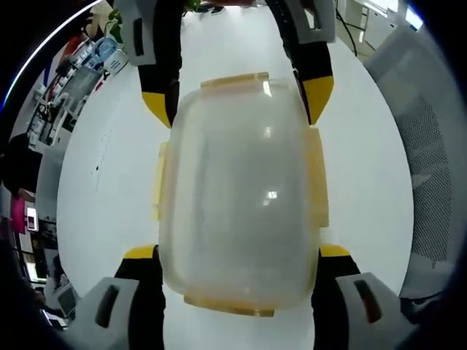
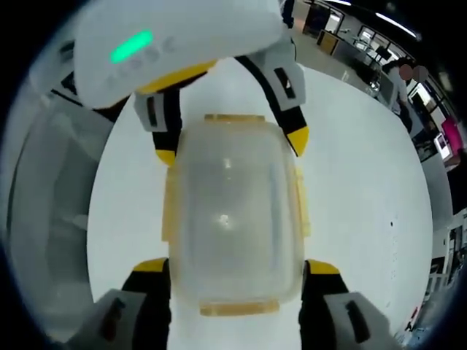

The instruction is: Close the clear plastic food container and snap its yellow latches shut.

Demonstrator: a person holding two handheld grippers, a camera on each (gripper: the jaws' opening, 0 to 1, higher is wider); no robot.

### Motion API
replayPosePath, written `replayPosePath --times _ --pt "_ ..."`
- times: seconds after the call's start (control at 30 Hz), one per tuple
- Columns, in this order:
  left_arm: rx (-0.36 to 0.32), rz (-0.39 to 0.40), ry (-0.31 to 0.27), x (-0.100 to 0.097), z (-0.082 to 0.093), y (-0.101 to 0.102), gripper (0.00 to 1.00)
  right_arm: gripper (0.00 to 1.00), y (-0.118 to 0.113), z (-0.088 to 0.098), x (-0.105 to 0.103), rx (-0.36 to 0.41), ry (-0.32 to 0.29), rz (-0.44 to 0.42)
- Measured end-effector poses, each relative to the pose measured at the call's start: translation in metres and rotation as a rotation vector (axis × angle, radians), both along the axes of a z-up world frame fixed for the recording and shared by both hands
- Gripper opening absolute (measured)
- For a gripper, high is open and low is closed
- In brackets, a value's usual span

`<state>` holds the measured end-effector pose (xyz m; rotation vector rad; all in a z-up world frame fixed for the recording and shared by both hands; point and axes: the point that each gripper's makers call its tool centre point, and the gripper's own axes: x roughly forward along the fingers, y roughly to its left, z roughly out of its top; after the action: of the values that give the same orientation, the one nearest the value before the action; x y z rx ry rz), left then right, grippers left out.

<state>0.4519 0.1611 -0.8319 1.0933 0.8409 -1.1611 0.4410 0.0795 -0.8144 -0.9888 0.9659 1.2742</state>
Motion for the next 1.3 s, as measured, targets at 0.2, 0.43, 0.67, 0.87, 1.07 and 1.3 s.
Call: replayPosePath --times 0.2,0.43,0.67,0.87,1.07,1.3 --pt "-0.013 0.010 0.001 0.006 0.000 -0.001 0.82 0.71 -0.001 0.001 0.006 0.000 0.000 0.011" --pt "-0.014 0.014 -0.001 0.013 0.001 -0.002 0.82 0.71 -0.001 0.000 0.015 0.000 -0.001 0.015" --pt "-0.014 0.013 -0.002 0.024 0.001 -0.003 0.82 0.71 -0.003 0.000 0.025 0.001 -0.002 0.015" --pt "-0.025 0.017 -0.002 0.031 0.001 -0.004 0.82 0.71 -0.004 0.001 0.032 -0.002 -0.003 0.019" --pt "-0.025 0.020 -0.002 0.037 0.001 -0.005 0.82 0.71 -0.004 0.001 0.039 -0.012 -0.004 0.024" --pt "-0.026 0.017 -0.002 0.045 0.001 -0.006 0.82 0.71 -0.005 0.001 0.047 -0.010 -0.006 0.022"
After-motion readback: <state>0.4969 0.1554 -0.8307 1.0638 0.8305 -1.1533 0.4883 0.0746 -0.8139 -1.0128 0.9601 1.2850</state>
